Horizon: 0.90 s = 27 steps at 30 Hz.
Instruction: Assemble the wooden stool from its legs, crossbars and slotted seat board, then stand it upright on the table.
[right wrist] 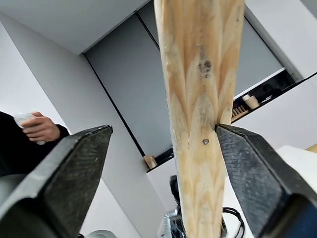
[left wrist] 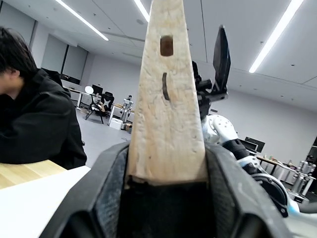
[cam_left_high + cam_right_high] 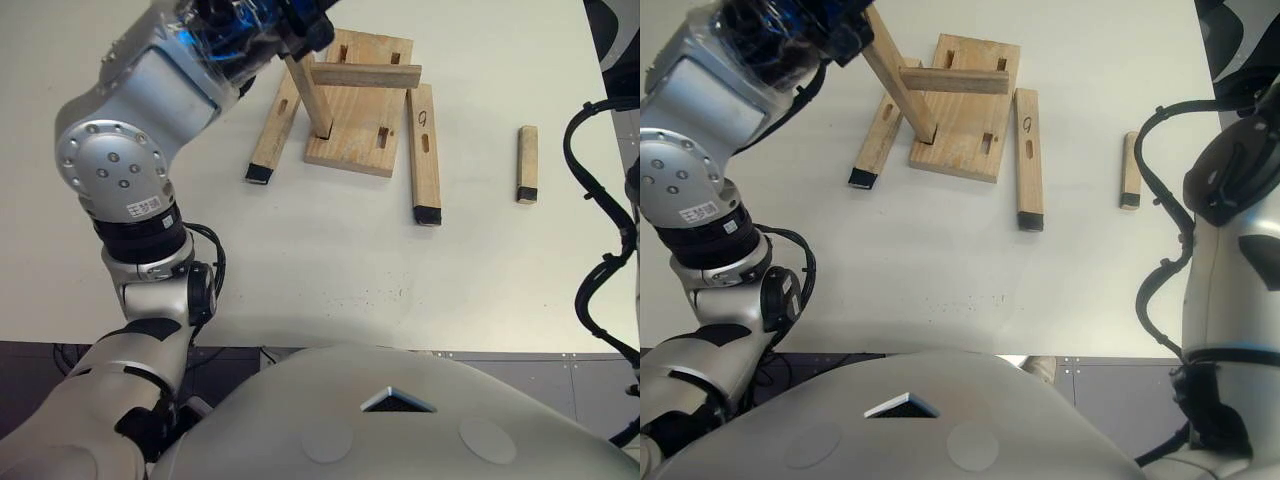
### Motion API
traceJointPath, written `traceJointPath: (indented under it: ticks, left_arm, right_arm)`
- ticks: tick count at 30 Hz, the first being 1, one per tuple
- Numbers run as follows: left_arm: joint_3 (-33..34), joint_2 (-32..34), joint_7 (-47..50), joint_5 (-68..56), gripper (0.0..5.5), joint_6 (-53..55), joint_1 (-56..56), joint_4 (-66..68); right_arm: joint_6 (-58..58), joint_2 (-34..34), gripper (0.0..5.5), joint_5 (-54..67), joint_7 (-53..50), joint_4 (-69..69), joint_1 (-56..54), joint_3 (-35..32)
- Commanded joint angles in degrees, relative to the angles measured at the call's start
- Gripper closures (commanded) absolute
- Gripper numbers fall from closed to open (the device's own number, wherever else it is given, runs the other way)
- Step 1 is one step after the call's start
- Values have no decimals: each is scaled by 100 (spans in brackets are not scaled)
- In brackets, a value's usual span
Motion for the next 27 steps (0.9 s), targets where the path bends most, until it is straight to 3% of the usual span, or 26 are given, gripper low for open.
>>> traceJointPath:
  ticks: [1,8,12,17,20,23,27]
  left_arm:
    - [-200,-21,-82,229,350,28,166,131]
    - [-366,-16,-303,196,350,-4,252,-92]
    - [-493,-6,-415,265,350,11,314,-56]
    - [-680,33,-616,415,350,5,402,-19]
    - [-730,46,-713,436,351,53,450,-26]
    - [-645,6,-681,442,351,52,443,126]
    - [-556,-43,-671,480,351,-13,427,227]
  right_arm:
    - [88,-233,216,65,168,10,-250,9]
    - [-394,-192,341,-426,270,-73,43,526]
    - [-602,-169,347,-539,351,-124,107,629]
    - [-514,-65,266,-492,364,-460,281,704]
    - [-410,-75,266,-488,320,-204,252,644]
    - [-93,-121,321,-288,447,-296,285,600]
    - [-76,-162,331,-249,448,-344,341,588]
